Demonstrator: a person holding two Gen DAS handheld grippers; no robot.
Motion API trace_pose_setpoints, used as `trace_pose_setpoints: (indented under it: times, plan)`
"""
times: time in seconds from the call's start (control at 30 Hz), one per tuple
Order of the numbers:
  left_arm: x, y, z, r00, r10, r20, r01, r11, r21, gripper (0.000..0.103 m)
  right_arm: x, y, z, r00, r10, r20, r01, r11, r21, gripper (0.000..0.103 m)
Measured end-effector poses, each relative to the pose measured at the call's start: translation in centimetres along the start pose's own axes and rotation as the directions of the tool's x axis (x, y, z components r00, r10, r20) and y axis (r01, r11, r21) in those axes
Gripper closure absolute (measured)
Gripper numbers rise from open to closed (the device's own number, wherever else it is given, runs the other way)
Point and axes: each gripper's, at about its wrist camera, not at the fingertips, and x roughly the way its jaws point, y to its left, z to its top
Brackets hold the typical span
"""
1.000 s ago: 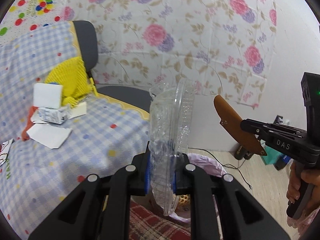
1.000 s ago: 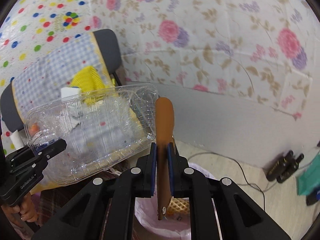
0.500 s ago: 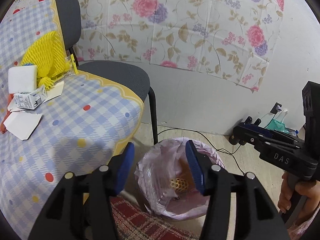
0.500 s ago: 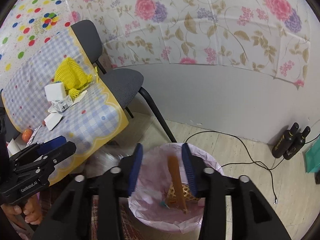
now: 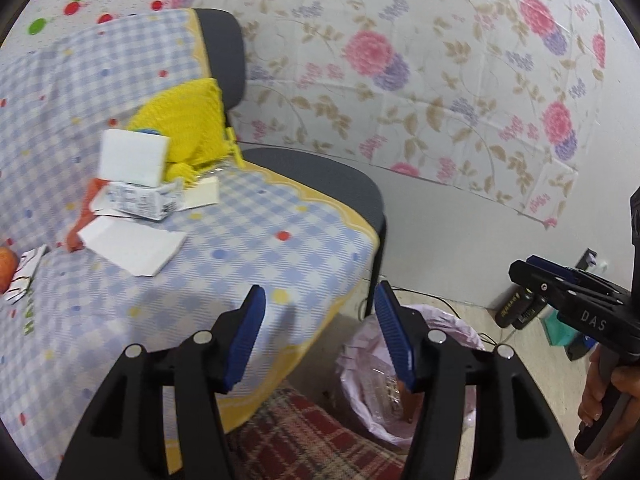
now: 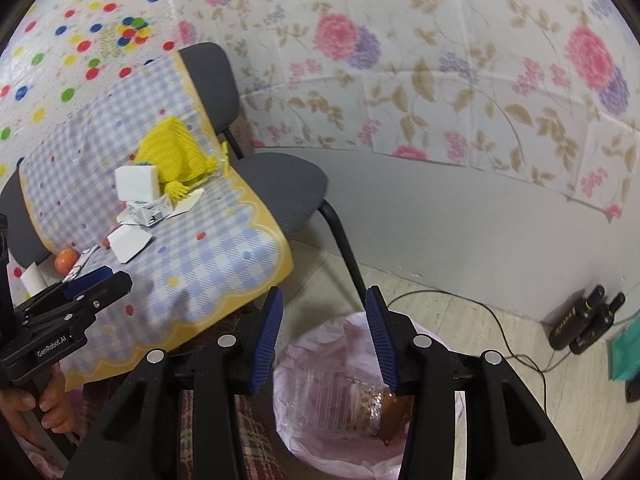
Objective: Collect trash
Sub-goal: 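Return both grippers to the chair and approach the patterned napkin with the left gripper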
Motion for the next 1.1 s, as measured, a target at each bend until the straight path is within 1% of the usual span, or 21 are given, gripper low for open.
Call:
trace_pose_setpoints:
  times: [0.13,0.2,0.27,0.37,0.5,0.53,0.57,0.6,0.67,0.73,0.8,0.87,0.9,0.97,1.07,1.1]
  plan:
    - [-1.2,2.9,0.0,0.996,0.082,0.022,-0.081,0.996,-0.041,0.044,1.0,3.3,1.6,0.999,0.037,0.013,-0.036,0.996,-0.084,0.058]
    - [-1.7,4.8,0.1,0.991,0.132,0.028,-0.130,0.989,-0.067,0.044,1.6,4.9,2.4,0.998,0.058,0.018,-0.055,0.991,-0.122,0.058]
    - [-2.0,6.4,0.2,0.986,0.164,0.030,-0.161,0.983,-0.086,0.043,2.3,6.7,3.2,0.996,0.082,0.019,-0.078,0.984,-0.160,0.058]
    - [-2.8,9.4,0.3,0.970,0.239,0.039,-0.233,0.965,-0.121,0.040,3.4,9.3,4.3,0.993,0.117,0.020,-0.110,0.971,-0.213,0.054]
    - [-3.9,12.7,0.4,0.950,0.309,0.048,-0.298,0.941,-0.162,0.036,4.9,12.5,5.5,0.987,0.161,0.024,-0.150,0.954,-0.258,0.053]
    - [-4.2,13.5,0.4,0.944,0.326,0.049,-0.313,0.934,-0.173,0.033,5.2,13.1,5.8,0.985,0.168,0.026,-0.156,0.952,-0.265,0.053]
    - [-4.6,14.5,0.4,0.935,0.350,0.052,-0.335,0.923,-0.187,0.031,5.7,13.9,6.1,0.984,0.178,0.025,-0.165,0.948,-0.271,0.053]
    - [-4.8,15.0,0.4,0.930,0.364,0.052,-0.348,0.917,-0.194,0.030,6.2,14.5,6.5,0.982,0.188,0.022,-0.175,0.945,-0.275,0.053]
    - [-5.5,16.7,0.3,0.911,0.410,0.048,-0.391,0.894,-0.218,0.029,7.1,15.7,7.1,0.979,0.202,0.017,-0.188,0.940,-0.286,0.053]
    - [-6.0,18.2,0.1,0.901,0.433,0.042,-0.411,0.880,-0.239,0.028,7.9,16.8,7.6,0.977,0.214,0.013,-0.201,0.934,-0.296,0.052]
    - [-6.4,19.9,-0.2,0.888,0.459,0.029,-0.436,0.859,-0.269,0.028,8.6,18.1,8.1,0.974,0.226,0.013,-0.211,0.929,-0.305,0.048]
    - [-6.6,21.5,-0.6,0.878,0.478,0.016,-0.453,0.843,-0.289,0.028,9.3,19.3,8.5,0.970,0.241,0.007,-0.227,0.922,-0.314,0.047]
    - [-6.6,22.5,-0.8,0.871,0.492,0.002,-0.468,0.831,-0.301,0.028,9.7,20.1,8.6,0.968,0.249,0.004,-0.235,0.917,-0.323,0.046]
    - [-6.4,24.1,-1.2,0.862,0.507,-0.018,-0.486,0.814,-0.319,0.028,10.4,21.5,8.7,0.967,0.255,-0.003,-0.241,0.909,-0.341,0.044]
    - [-6.0,26.8,-1.7,0.835,0.547,-0.058,-0.529,0.770,-0.356,0.026,11.4,23.3,9.0,0.963,0.268,-0.009,-0.254,0.899,-0.357,0.037]
    - [-5.6,27.9,-1.9,0.824,0.561,-0.083,-0.548,0.750,-0.371,0.026,11.8,23.8,9.1,0.963,0.270,-0.012,-0.256,0.897,-0.361,0.037]
